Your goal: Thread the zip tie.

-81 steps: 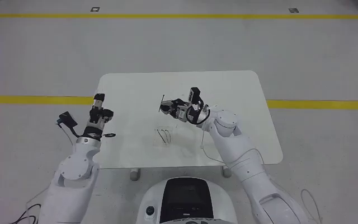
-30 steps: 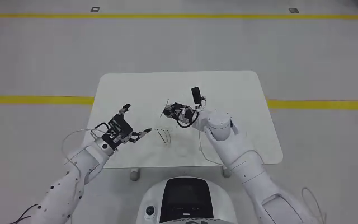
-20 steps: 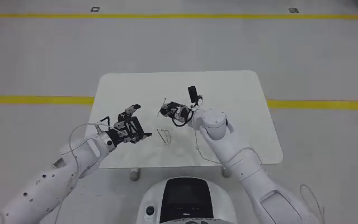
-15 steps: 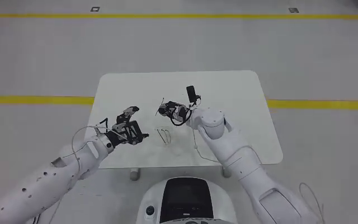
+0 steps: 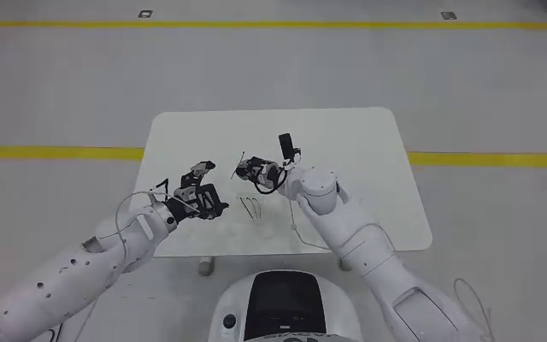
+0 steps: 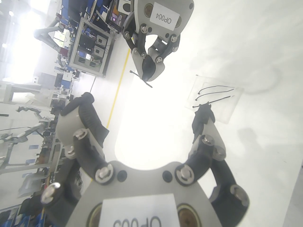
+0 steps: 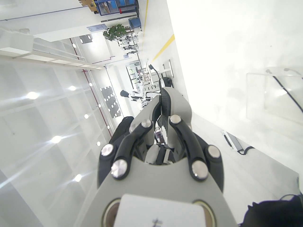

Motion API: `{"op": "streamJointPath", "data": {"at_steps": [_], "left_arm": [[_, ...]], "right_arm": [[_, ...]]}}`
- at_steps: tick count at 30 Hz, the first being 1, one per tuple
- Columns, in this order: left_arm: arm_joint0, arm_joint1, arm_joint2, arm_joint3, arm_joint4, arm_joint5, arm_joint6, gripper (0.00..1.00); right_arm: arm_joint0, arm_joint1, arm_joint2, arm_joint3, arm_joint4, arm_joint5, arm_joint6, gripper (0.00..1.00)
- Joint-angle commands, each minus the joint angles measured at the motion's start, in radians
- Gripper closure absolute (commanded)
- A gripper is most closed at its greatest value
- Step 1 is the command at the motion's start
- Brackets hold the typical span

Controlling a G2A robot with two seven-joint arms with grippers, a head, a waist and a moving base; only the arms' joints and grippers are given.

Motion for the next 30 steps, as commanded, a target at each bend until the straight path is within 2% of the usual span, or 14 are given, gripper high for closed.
{"op": "streamJointPath", "data": {"at_steps": [1,7,12,14,15,19,20,24,26,30], "left_arm": [[-0.041,0.006,0.046,-0.007,0.0,0.013,-0.012,0.0],[-0.047,0.007,0.052,-0.006,0.0,0.016,-0.015,0.0],[-0.053,0.001,0.054,0.006,0.0,0.021,-0.011,0.0],[-0.063,0.001,0.062,0.005,0.0,0.018,-0.018,0.29],[-0.069,0.002,0.067,0.005,0.0,0.014,-0.022,0.51],[-0.092,0.004,0.095,0.006,0.0,0.018,-0.026,0.77],[-0.1,0.005,0.106,0.007,0.0,0.018,-0.027,0.82],[-0.132,0.011,0.145,0.006,0.0,0.02,-0.037,0.91],[-0.154,0.015,0.169,0.005,0.0,0.02,-0.046,1.0],[-0.192,0.022,0.214,0.006,0.0,0.034,-0.051,1.0]], "right_arm": [[0.007,-0.004,-0.013,0.004,0.011,0.0,-0.011,1.0],[0.012,-0.005,-0.016,0.002,0.01,0.0,-0.023,1.0],[-0.005,-0.003,-0.011,-0.017,0.006,-0.01,-0.039,1.0],[-0.01,-0.002,-0.007,-0.027,0.004,-0.007,-0.041,1.0],[-0.012,-0.001,-0.006,-0.03,0.003,-0.004,-0.041,1.0],[-0.016,0.0,-0.005,-0.039,0.002,0.0,-0.041,1.0],[-0.017,0.001,-0.004,-0.041,0.003,0.0,-0.04,1.0],[-0.019,0.002,-0.002,-0.041,0.009,0.0,-0.042,1.0],[-0.019,0.003,-0.003,-0.04,0.013,0.0,-0.042,1.0],[-0.014,0.003,-0.009,-0.038,0.016,0.0,-0.038,1.0]]}}
